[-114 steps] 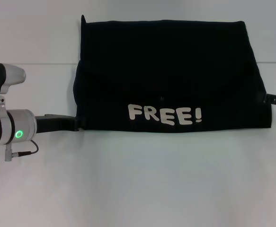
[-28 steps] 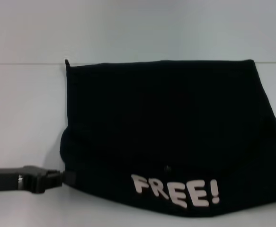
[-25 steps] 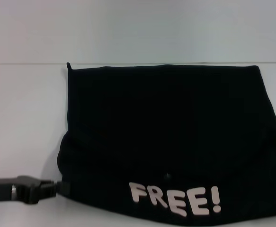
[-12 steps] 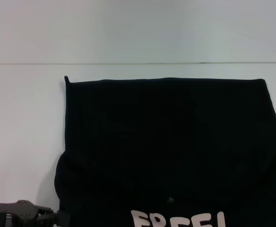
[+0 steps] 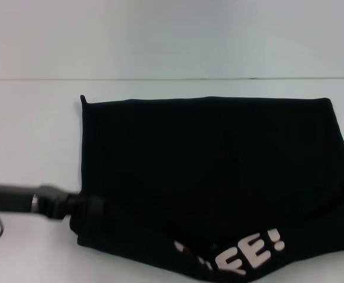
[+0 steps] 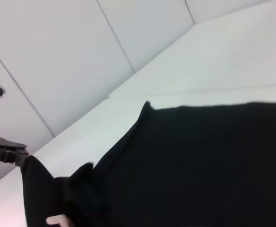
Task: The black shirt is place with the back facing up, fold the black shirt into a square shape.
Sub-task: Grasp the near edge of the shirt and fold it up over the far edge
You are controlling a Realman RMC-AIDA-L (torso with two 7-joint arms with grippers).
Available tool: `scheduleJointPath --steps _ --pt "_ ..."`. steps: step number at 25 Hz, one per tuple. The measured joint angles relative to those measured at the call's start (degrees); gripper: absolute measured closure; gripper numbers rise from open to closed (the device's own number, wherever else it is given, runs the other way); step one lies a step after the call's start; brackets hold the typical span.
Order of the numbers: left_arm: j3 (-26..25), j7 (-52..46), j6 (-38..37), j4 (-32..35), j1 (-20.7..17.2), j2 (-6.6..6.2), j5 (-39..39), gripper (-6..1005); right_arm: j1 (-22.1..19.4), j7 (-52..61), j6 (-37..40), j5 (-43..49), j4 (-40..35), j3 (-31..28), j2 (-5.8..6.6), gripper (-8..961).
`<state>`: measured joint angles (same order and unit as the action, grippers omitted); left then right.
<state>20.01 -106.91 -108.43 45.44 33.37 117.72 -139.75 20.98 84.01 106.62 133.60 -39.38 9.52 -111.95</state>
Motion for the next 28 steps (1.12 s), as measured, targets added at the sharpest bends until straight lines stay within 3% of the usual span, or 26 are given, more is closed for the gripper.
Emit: scheduleJointPath --steps 4,6,8,18,28 --pt "0.27 -0.35 8.29 -4.94 4.69 -2.08 -0.07 999 3.73 2.53 -3.67 -0.04 0.13 -0.42 0.05 912" --pt "0.28 -0.50 10.29 -6.10 5.54 -2.49 -0.07 999 5.51 4.29 -5.88 -0.07 0.37 -0.53 -0.03 912" --pt "0.30 -1.64 18.96 -8.89 7.95 -3.27 -0.04 999 7.39 5.51 -9.07 -0.13 1.18 -0.34 -0.04 912" --pt "0.38 -2.48 30.83 -10.13 9.96 -3.51 -0.32 998 13.75 8.94 -26.53 0.27 7.26 2.16 0.29 911" --pt "3.82 -3.33 37.96 -10.19 10.61 -3.18 -0.55 999 17.58 11.57 -36.84 -0.02 10.07 2.93 0.49 911"
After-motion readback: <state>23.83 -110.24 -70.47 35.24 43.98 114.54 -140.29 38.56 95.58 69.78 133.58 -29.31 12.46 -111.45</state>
